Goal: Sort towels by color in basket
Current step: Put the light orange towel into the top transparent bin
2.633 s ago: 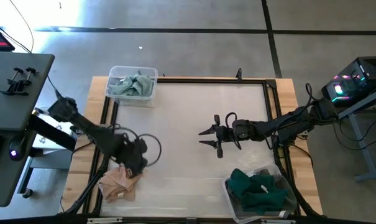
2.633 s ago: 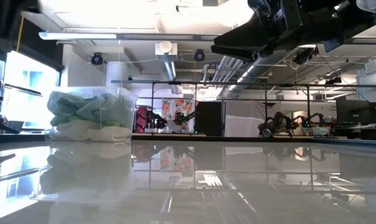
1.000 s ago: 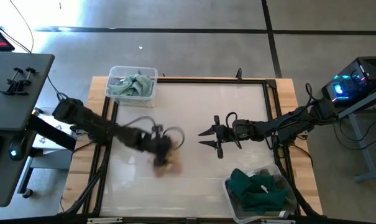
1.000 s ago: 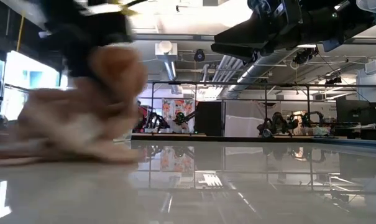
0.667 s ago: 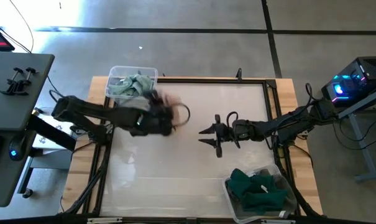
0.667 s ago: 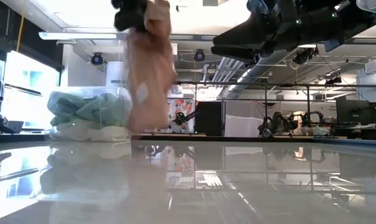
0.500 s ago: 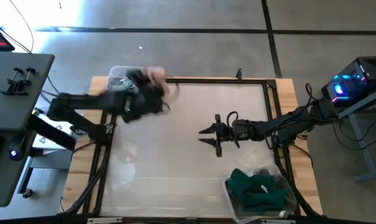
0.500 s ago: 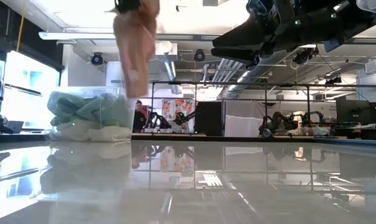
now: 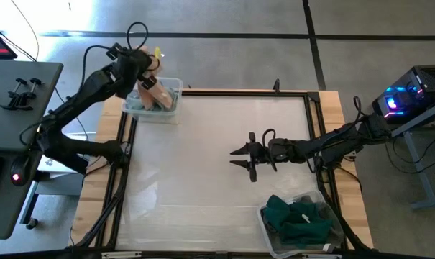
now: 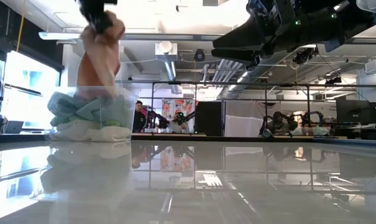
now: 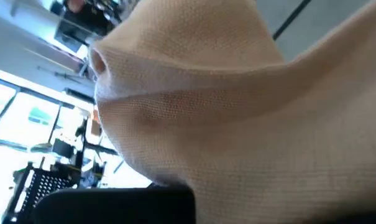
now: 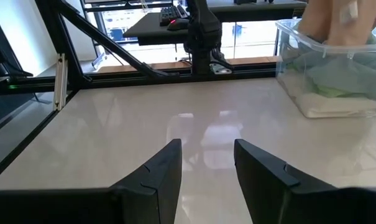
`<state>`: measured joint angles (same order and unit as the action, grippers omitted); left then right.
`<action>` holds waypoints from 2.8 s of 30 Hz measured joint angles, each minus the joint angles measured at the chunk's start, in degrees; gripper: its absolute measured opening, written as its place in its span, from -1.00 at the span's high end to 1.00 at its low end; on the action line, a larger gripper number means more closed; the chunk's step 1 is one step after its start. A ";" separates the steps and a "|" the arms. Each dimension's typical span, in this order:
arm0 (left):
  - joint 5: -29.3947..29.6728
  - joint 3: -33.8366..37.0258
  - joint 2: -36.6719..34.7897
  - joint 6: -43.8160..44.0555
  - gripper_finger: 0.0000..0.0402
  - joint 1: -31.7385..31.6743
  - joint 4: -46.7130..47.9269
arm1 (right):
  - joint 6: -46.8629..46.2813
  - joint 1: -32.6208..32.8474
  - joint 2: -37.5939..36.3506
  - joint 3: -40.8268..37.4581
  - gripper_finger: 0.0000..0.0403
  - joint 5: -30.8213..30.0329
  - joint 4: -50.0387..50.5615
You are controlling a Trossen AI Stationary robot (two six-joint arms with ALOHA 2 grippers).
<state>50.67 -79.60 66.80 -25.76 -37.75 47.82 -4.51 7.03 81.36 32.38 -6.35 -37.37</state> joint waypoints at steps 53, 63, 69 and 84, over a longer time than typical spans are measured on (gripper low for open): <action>-41.10 7.17 1.45 19.99 0.09 -16.00 13.98 | 0.00 -0.31 0.00 0.00 0.28 -2.47 1.20; -46.03 6.39 1.45 20.16 0.30 -15.33 1.87 | 0.00 -0.31 0.00 0.00 0.28 -2.49 1.19; -47.71 13.46 4.30 20.17 0.56 -16.33 -11.17 | -0.61 -0.31 0.00 0.00 0.28 -2.49 1.21; -48.08 22.82 18.86 18.29 1.00 -17.58 -10.02 | -0.61 -0.28 0.00 0.00 0.28 -2.51 1.43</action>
<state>2.59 -56.79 85.65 -7.47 -55.33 37.80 -5.13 6.74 81.36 32.38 -8.86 -35.94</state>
